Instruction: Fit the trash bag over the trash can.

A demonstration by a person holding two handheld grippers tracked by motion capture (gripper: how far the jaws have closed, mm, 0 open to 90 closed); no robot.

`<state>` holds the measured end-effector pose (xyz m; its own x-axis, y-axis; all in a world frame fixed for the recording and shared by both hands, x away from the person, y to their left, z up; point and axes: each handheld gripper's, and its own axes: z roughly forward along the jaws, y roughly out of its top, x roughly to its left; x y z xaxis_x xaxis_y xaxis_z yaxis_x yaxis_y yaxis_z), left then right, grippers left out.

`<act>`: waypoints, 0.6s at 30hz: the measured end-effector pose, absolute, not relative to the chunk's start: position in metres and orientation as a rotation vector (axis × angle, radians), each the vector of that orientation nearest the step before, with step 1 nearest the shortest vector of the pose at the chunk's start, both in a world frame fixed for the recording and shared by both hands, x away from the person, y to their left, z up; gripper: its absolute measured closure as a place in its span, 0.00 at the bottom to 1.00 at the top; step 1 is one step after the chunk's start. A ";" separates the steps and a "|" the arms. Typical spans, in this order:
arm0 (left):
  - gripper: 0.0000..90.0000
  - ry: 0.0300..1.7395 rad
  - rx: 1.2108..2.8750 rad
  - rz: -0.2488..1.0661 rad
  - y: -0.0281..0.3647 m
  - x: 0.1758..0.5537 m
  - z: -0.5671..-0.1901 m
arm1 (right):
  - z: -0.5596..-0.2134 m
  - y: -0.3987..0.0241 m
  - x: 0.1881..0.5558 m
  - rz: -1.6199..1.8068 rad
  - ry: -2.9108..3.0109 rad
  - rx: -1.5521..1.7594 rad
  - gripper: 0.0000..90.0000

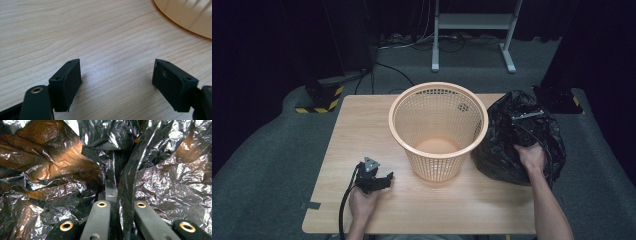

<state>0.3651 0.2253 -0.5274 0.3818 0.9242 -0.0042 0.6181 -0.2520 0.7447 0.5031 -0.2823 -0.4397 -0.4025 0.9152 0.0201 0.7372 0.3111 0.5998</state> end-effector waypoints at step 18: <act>0.26 1.321 1.976 0.588 0.225 0.365 -0.527 | -0.423 -0.294 0.485 0.805 2.243 1.467 0.99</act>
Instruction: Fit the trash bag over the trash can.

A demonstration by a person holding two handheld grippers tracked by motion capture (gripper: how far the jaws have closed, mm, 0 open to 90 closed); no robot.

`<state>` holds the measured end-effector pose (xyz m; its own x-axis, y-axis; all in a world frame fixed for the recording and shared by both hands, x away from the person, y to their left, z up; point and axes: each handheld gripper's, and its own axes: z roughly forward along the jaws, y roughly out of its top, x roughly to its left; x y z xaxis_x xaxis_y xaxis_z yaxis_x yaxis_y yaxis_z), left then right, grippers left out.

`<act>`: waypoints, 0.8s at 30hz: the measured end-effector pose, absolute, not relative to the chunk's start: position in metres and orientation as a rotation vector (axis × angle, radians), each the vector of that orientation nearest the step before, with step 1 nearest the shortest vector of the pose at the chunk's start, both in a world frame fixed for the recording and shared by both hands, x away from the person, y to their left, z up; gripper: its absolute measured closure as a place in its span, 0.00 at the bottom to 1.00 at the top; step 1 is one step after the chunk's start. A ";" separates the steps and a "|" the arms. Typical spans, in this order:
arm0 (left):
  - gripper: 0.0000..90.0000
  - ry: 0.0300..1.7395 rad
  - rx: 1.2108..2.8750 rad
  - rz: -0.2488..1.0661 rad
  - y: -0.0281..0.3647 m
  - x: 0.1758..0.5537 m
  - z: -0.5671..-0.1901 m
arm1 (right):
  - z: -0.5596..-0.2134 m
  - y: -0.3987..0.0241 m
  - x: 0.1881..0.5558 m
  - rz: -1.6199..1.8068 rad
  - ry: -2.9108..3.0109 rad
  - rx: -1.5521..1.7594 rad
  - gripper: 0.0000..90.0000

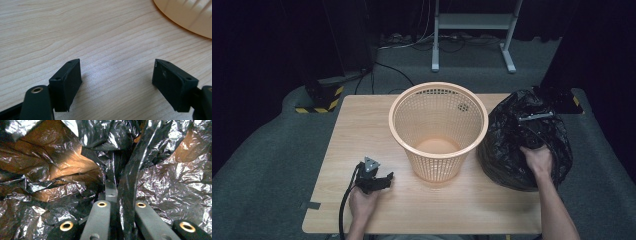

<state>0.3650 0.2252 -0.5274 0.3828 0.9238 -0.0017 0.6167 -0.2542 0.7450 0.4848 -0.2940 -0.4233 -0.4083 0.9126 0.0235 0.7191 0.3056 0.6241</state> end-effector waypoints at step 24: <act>0.26 1.322 1.975 0.586 0.225 0.365 -0.527 | -0.398 -0.306 0.463 0.882 2.228 1.444 0.99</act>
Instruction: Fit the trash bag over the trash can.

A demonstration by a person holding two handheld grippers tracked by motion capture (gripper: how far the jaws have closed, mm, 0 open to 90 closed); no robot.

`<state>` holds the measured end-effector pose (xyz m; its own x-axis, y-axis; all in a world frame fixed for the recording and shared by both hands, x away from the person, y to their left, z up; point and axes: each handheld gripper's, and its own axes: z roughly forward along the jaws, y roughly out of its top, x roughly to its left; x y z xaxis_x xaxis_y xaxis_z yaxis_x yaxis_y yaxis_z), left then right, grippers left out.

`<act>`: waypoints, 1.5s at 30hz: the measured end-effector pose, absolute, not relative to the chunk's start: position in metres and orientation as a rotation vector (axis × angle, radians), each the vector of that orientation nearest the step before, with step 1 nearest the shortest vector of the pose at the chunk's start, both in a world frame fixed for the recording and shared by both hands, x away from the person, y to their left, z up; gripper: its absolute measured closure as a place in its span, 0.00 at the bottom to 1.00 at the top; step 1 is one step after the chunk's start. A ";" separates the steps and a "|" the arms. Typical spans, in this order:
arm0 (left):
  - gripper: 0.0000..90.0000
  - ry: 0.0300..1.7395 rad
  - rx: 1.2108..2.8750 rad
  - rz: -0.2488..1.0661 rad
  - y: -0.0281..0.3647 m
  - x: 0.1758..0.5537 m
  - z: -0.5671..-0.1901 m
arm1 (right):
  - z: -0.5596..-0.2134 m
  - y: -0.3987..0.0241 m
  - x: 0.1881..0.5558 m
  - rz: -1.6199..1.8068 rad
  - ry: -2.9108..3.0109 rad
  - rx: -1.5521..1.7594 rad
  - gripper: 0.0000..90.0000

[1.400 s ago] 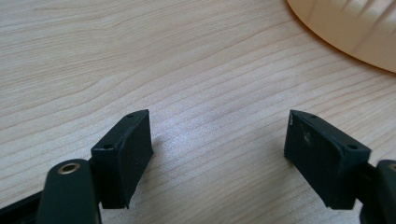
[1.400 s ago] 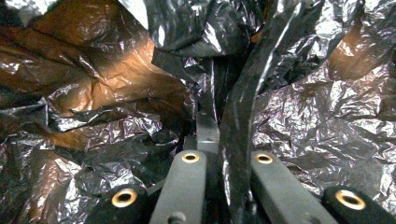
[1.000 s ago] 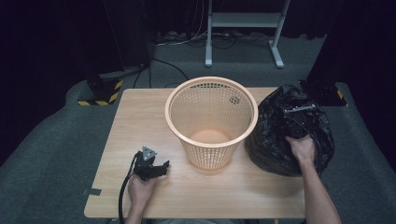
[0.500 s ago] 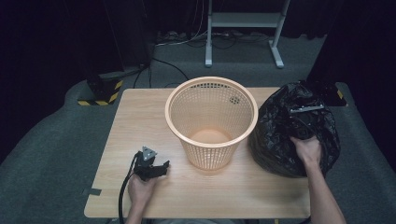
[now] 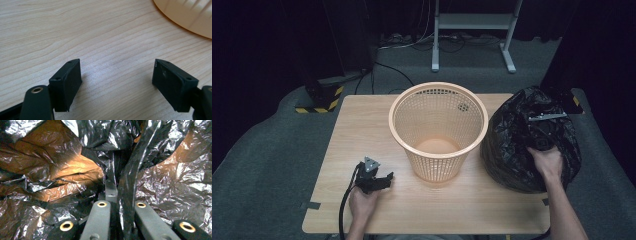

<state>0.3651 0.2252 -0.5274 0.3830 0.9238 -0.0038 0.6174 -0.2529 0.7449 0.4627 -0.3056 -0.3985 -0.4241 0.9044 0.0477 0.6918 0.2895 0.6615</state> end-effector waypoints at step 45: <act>0.26 1.321 1.976 0.586 0.225 0.365 -0.527 | -0.321 -0.297 0.436 0.996 2.265 1.305 0.99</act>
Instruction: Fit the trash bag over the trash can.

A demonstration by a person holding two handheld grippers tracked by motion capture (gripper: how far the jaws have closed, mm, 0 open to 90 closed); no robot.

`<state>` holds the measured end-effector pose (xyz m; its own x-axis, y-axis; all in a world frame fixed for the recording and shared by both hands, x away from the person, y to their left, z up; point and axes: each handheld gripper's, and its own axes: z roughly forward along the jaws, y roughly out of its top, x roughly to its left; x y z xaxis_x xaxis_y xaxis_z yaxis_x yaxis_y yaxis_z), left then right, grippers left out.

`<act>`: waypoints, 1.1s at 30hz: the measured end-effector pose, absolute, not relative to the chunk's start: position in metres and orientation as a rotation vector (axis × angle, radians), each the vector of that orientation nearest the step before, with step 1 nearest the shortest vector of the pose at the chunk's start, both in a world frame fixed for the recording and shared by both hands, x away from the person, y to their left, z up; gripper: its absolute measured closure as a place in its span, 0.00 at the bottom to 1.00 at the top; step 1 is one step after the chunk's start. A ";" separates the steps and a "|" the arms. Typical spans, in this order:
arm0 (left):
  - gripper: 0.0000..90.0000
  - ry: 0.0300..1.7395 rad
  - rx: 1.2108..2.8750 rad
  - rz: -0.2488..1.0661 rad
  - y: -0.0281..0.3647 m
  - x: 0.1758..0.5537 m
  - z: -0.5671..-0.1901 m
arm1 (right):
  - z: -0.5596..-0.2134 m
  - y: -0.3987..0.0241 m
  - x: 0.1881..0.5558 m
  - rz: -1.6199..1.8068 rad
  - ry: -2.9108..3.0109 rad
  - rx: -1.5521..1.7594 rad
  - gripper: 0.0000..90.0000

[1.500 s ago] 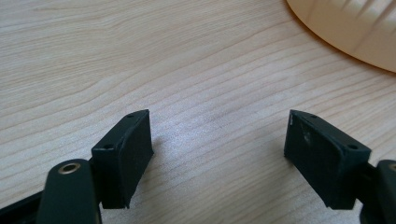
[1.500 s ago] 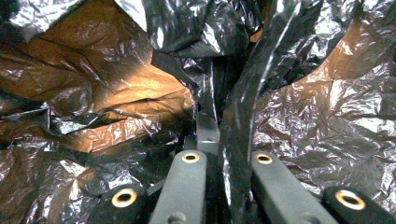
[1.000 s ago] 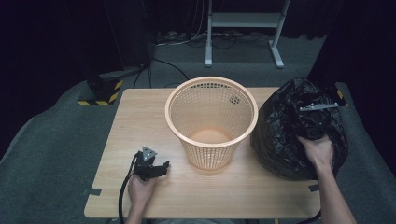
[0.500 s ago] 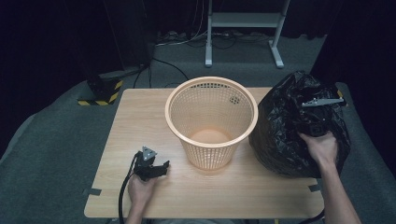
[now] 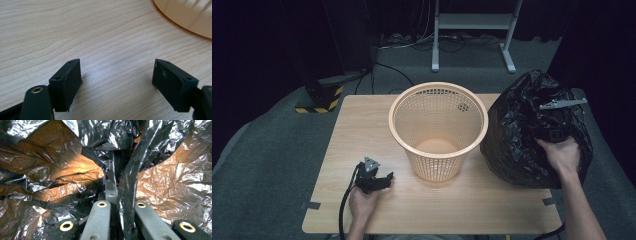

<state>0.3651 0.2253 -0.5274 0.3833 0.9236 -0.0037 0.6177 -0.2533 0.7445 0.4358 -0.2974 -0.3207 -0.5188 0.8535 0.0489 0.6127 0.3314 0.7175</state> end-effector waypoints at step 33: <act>0.26 1.321 1.976 0.586 0.225 0.365 -0.527 | -0.276 -0.301 0.425 1.016 2.223 1.247 0.99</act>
<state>0.3650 0.2252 -0.5274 0.3835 0.9235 -0.0035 0.6173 -0.2536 0.7447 0.4248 -0.3010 -0.2756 -0.5250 0.8511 0.0095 0.5640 0.3395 0.7528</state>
